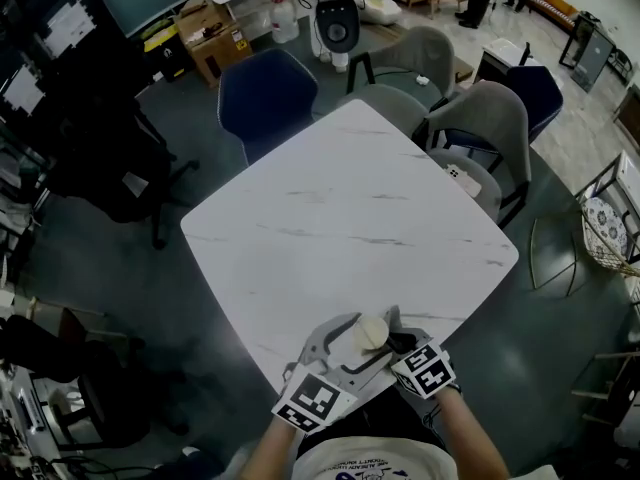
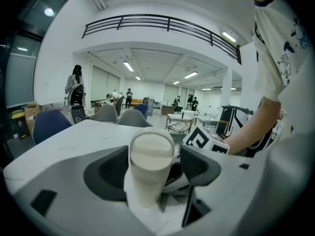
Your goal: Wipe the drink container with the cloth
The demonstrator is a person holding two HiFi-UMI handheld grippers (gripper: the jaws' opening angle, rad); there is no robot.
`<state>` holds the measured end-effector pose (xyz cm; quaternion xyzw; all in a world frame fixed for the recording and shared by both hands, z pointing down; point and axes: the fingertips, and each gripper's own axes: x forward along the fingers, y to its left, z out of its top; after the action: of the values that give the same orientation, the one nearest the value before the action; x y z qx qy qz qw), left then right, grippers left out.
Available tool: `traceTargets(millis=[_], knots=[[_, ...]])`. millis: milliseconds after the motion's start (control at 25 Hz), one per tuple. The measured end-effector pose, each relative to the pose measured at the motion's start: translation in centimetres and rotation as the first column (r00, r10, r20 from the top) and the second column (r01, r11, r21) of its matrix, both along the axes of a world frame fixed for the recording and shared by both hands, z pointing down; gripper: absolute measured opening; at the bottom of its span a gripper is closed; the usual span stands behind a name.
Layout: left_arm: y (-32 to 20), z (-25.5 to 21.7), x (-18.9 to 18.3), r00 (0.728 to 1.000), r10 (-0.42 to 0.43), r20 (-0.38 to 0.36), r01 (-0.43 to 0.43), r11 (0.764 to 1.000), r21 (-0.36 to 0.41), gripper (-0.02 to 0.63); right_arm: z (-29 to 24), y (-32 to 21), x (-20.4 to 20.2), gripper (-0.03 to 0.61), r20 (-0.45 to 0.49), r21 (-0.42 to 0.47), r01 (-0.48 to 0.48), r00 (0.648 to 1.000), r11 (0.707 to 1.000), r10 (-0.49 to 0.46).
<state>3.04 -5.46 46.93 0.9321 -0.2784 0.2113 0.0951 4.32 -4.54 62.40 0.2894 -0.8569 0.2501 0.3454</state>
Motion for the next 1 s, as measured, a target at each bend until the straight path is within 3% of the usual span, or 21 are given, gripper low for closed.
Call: traceTargets(millis=[200, 360, 1000], knots=[[-0.9, -0.2, -0.1, 0.996, -0.084, -0.008, 0.084, 0.996, -0.001, 0.302, -0.1, 0.0, -0.1, 0.046, 0.002, -0.005, 0.003, 1.000, 1.000, -0.003], [-1.0, -0.2, -0.3, 0.995, -0.095, -0.019, 0.095, 0.995, 0.008, 0.293, -0.1, -0.1, -0.2, 0.046, -0.003, -0.002, 0.005, 1.000, 1.000, -0.005], [-0.7, -0.1, -0.2, 1.000, 0.005, -0.012, -0.005, 1.000, 0.024, 0.290, -3.8, 0.0, -0.4, 0.046, 0.073, 0.025, 0.036, 0.997, 0.999, -0.038]])
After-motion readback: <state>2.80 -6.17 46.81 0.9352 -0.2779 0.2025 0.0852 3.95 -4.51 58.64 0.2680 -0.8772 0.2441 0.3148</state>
